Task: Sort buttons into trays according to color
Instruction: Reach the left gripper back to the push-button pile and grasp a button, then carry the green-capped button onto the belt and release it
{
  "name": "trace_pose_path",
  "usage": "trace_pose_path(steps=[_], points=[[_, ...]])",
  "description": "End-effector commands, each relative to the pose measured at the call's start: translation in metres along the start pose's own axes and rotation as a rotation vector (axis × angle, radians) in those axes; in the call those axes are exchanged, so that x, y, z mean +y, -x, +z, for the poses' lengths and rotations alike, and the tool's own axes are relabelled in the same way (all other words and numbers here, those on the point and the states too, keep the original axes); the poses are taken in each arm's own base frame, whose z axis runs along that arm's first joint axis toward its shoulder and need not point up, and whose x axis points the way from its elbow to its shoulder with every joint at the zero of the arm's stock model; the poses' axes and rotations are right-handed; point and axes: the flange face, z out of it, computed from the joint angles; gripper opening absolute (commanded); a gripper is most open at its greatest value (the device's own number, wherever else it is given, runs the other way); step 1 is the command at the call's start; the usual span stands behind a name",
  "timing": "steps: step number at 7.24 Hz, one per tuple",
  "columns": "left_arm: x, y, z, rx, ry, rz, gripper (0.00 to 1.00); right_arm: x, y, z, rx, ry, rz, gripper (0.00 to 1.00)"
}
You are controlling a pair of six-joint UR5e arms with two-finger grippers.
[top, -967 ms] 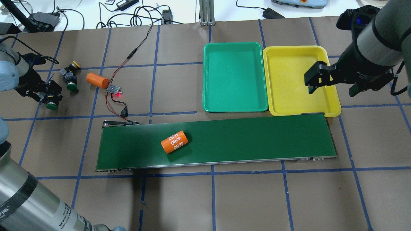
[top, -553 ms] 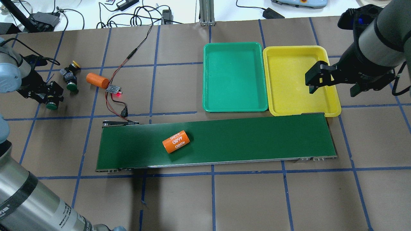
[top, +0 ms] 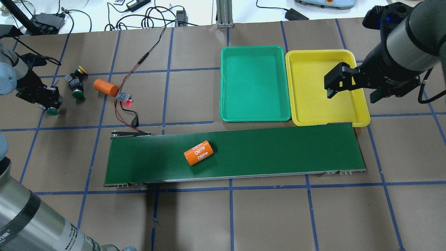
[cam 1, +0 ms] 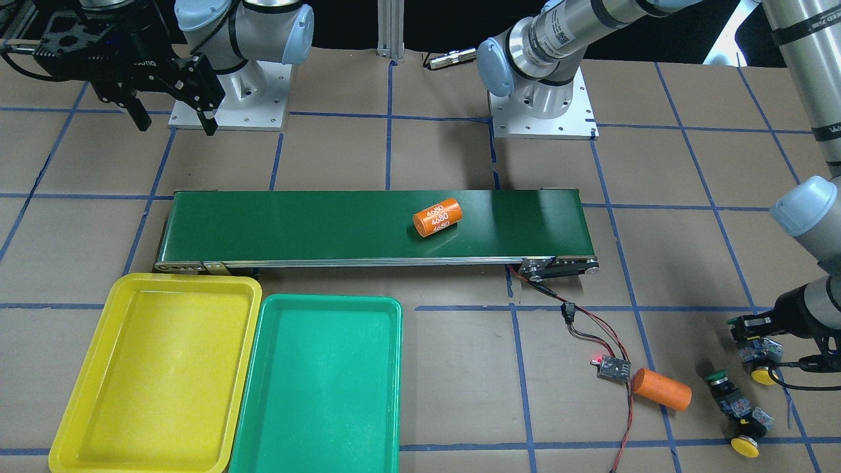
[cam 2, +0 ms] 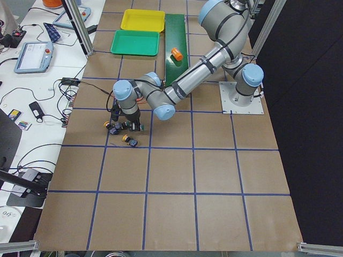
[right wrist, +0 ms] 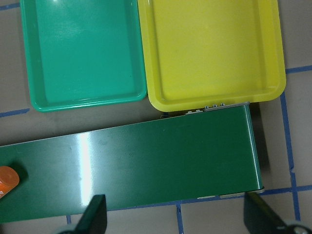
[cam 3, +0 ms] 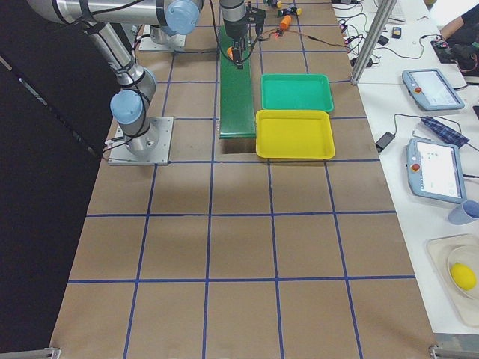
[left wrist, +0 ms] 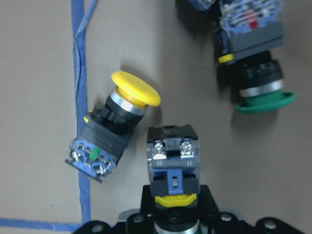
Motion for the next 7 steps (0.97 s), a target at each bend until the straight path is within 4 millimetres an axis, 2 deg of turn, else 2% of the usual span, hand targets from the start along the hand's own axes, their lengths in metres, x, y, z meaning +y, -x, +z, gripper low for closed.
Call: trace_pose_path(steps=[1, 2, 3, 5, 6, 7], points=[[0.04, -0.093, -0.073, 0.062, 0.08, -0.062, 0.0, 0.0, 0.001, 0.0, -0.005, 0.0, 0.0, 1.0], [0.056, -0.159, -0.082, 0.055, 0.097, -0.18, 0.0, 0.0, 0.001, 0.001, -0.005, 0.002, 0.001, 1.0], [0.079, -0.214, -0.089, 0.048, 0.097, -0.124, 0.0, 0.0, 0.001, 0.001, -0.006, -0.001, -0.001, 1.0], [0.158, -0.328, -0.046, 0.075, 0.14, 0.074, 0.0, -0.001, 0.001, 0.001, -0.006, -0.006, 0.0, 1.0], [0.18, -0.357, -0.028, 0.062, 0.104, 0.143, 0.0, -0.001, 0.001, 0.001, -0.006, -0.003, -0.001, 1.0], [0.203, -0.359, -0.01, 0.065, 0.132, 0.151, 0.0, -0.001, 0.001, 0.001, -0.004, -0.004, -0.003, 1.0]])
